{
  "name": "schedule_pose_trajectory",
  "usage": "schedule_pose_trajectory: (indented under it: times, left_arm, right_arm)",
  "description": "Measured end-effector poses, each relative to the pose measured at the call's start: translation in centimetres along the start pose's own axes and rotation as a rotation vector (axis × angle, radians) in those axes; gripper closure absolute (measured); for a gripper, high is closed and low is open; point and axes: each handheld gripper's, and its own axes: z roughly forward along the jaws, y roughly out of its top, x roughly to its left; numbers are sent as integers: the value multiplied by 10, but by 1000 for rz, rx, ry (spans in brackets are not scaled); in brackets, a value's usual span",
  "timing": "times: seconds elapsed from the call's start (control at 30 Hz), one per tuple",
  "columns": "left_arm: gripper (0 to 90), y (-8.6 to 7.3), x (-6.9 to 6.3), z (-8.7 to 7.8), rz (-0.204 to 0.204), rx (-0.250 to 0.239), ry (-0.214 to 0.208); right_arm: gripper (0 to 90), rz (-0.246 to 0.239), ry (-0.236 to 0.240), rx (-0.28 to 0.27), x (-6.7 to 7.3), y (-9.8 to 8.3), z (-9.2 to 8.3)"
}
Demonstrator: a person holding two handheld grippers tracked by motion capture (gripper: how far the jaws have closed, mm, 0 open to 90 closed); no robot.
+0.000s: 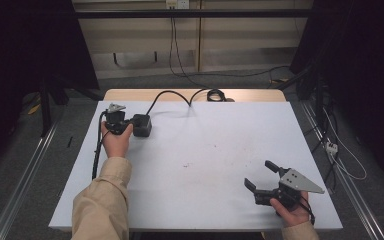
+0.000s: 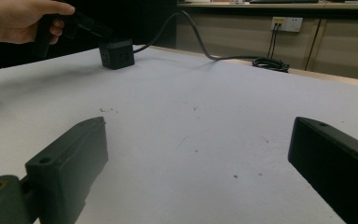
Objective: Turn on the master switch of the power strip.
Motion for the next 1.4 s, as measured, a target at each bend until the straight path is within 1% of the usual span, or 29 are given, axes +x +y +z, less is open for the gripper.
schedule_pose_trajectory:
  times: [0.07,0.17,0.2,0.27,0.33,0.4,0.53,0.73,0.8,0.87,0.97,1.07,1.17,1.27,1.3,1.37,1.4]
  left_arm:
    - [900,0,1,-1,2,4,5]
    - [900,1,2,-3,1,-4,8]
    - [900,1,2,-4,2,-17,-3]
    - [900,2,1,-5,-4,-29,-9]
    - [900,3,0,-7,-6,-31,-16]
    - [897,4,-1,-8,-5,-26,-13]
    - [857,4,-4,-13,6,-27,-21]
    - [711,5,-10,-19,5,-32,-43]
    - [657,5,-12,-20,6,-28,-43]
    - [644,4,-14,-21,-4,-41,-55]
    - [603,1,-15,-23,-5,-33,-64]
    - [517,-3,-15,-25,-16,-40,-77]
    - [439,-5,-16,-27,-9,-38,-85]
    - [356,-7,-18,-31,-21,-34,-95]
    - [333,-8,-18,-32,-19,-38,-97]
    - [325,-9,-19,-35,-8,-37,-102]
    - [305,-9,-19,-36,-12,-39,-107]
  right_arm:
    - [42,2,0,1,0,0,0]
    - [42,2,1,2,0,0,0]
    - [42,1,1,2,0,0,0]
    - [42,1,0,1,0,0,0]
    - [42,-1,0,0,0,0,0]
    - [42,0,0,0,0,0,0]
    - [42,-5,0,2,0,0,0]
    - [42,-5,1,0,1,0,0]
    - [42,-8,2,1,1,0,0]
    - [42,-4,1,0,1,1,-1]
    - [42,-6,-2,-3,1,1,-2]
    - [42,-7,-5,-4,1,0,-3]
    - [42,-5,-6,-3,0,0,-4]
    - [42,-5,-8,-2,0,0,-4]
    - [42,-4,-8,-1,1,0,-5]
    - [42,-7,-7,-2,1,0,-5]
    - [42,-7,-8,-2,1,0,-5]
